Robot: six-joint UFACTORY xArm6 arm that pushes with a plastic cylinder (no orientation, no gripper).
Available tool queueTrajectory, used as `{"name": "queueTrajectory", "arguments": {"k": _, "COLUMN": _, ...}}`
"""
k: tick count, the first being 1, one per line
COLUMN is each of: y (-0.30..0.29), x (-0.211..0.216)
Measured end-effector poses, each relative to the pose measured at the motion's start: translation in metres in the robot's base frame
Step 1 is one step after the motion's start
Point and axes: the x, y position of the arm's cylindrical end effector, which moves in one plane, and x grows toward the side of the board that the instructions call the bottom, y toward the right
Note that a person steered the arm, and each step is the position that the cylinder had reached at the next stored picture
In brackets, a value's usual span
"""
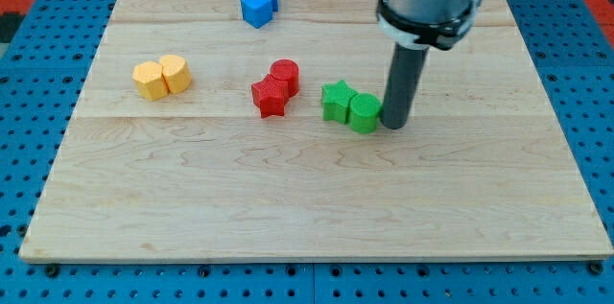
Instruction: Move the green blocks towards the top left side
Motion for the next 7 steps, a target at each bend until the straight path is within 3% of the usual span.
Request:
{"name": "queueTrajectory", "arguments": {"k": 2, "y": -0.008, "x": 0.011}}
{"name": "queueTrajectory", "arguments": {"k": 5, "y": -0.014, "x": -0.012}}
{"name": "queueTrajectory", "arguments": {"k": 7, "y": -0.074, "x": -0.033}}
